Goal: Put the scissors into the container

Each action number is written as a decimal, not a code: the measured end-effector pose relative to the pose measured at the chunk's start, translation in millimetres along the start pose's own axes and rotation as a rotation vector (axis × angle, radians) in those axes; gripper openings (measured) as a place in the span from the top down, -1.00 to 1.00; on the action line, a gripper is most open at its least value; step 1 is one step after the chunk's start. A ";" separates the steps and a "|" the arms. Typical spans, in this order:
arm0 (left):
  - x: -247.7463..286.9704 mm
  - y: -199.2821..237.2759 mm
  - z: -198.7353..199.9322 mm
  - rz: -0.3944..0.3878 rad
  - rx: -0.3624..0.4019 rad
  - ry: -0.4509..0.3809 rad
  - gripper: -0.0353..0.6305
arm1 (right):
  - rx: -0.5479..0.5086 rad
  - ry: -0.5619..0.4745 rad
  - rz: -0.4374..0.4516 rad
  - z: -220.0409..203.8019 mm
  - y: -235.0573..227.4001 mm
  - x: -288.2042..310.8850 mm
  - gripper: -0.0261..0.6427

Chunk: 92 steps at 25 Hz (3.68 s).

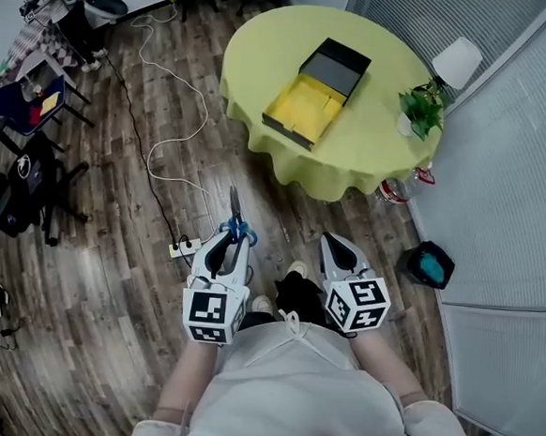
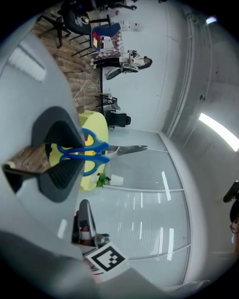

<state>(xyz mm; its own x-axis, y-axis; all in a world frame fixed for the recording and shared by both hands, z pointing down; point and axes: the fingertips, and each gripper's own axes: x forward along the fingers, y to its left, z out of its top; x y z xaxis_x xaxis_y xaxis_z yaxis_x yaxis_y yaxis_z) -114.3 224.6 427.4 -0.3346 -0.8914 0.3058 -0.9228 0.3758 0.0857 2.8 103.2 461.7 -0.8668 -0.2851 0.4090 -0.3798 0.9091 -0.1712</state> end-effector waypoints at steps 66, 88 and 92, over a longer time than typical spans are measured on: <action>555.7 29.3 -30.8 -0.606 0.327 0.659 0.65 | 0.352 0.004 -0.561 126.8 -298.0 303.2 0.92; 568.7 23.0 -94.5 -0.611 0.412 0.965 0.65 | 0.339 0.030 -0.531 117.0 -302.7 303.5 0.92; 567.1 24.0 -94.3 -0.610 0.356 0.972 0.64 | 0.335 0.016 -0.524 122.7 -302.3 304.1 0.92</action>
<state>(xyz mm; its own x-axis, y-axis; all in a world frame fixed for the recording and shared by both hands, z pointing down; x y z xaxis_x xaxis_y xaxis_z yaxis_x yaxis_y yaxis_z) -308.1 -247.9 692.3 0.3182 -0.2760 0.9070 -0.9314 -0.2693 0.2449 -185.6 -295.5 527.8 -0.5341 -0.6606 0.5276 -0.8364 0.5040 -0.2155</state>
